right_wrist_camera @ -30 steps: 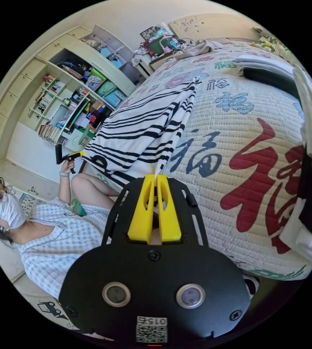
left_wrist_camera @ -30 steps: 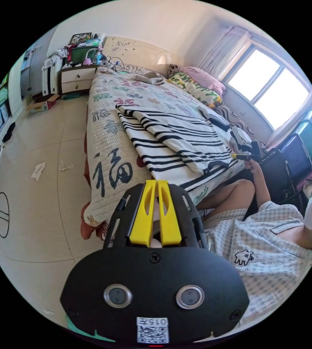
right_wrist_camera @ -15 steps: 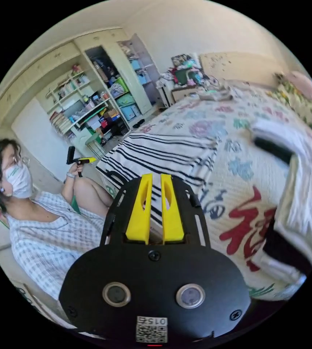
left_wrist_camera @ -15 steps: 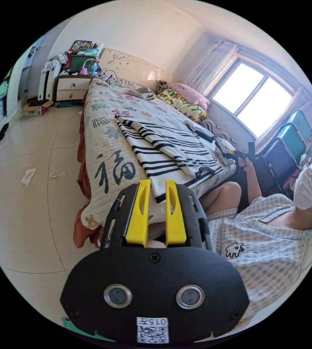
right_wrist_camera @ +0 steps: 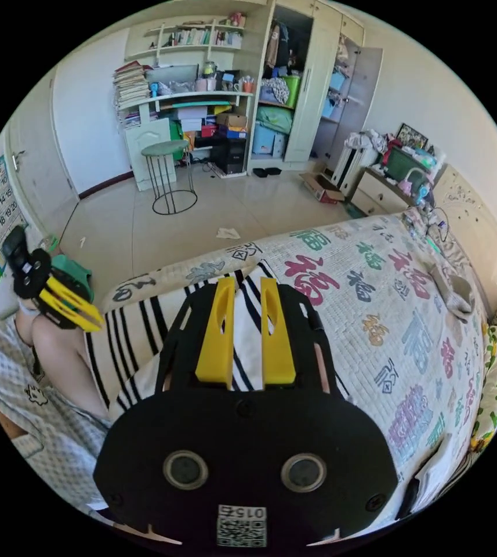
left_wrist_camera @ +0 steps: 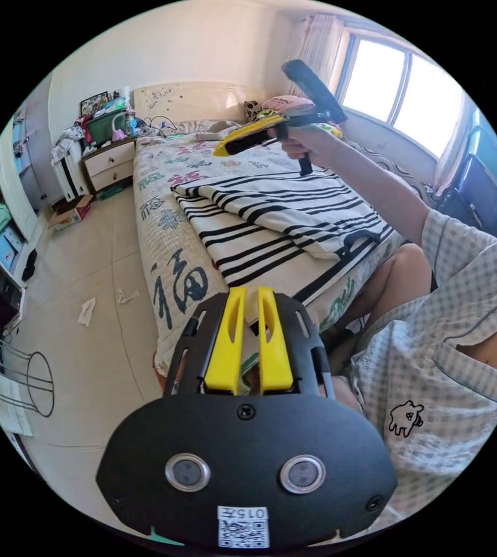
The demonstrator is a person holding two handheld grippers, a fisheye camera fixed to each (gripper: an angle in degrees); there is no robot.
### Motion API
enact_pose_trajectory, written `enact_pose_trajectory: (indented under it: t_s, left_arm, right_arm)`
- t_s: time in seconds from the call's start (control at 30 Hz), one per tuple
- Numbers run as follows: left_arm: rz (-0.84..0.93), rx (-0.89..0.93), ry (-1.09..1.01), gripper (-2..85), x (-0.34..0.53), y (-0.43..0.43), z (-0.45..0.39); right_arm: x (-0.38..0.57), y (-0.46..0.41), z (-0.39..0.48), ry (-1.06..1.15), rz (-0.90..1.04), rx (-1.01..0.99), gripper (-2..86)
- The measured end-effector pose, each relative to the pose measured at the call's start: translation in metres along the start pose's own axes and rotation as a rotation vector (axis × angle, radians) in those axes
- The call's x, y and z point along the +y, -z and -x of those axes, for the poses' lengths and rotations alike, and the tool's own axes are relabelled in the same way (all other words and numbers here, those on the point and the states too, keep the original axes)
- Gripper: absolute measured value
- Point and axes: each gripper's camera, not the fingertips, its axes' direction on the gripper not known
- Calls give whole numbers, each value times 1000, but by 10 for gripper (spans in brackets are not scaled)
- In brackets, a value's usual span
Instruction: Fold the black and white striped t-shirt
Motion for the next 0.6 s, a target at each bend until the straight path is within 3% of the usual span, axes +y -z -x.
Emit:
enact_pose_trajectory:
  t_s: [0.17, 0.3, 0.6]
  left_arm:
    - [10, 117, -7, 82, 6, -4, 5]
    - [-9, 103, 3, 39, 6, -1, 13]
    - [5, 161, -53, 13, 5, 5, 17]
  right_arm:
    - [-56, -65, 1, -49, 116, -6, 98]
    - [-80, -112, 9, 14, 279, 30, 23]
    - [-85, -136, 28, 8, 204, 121, 17]
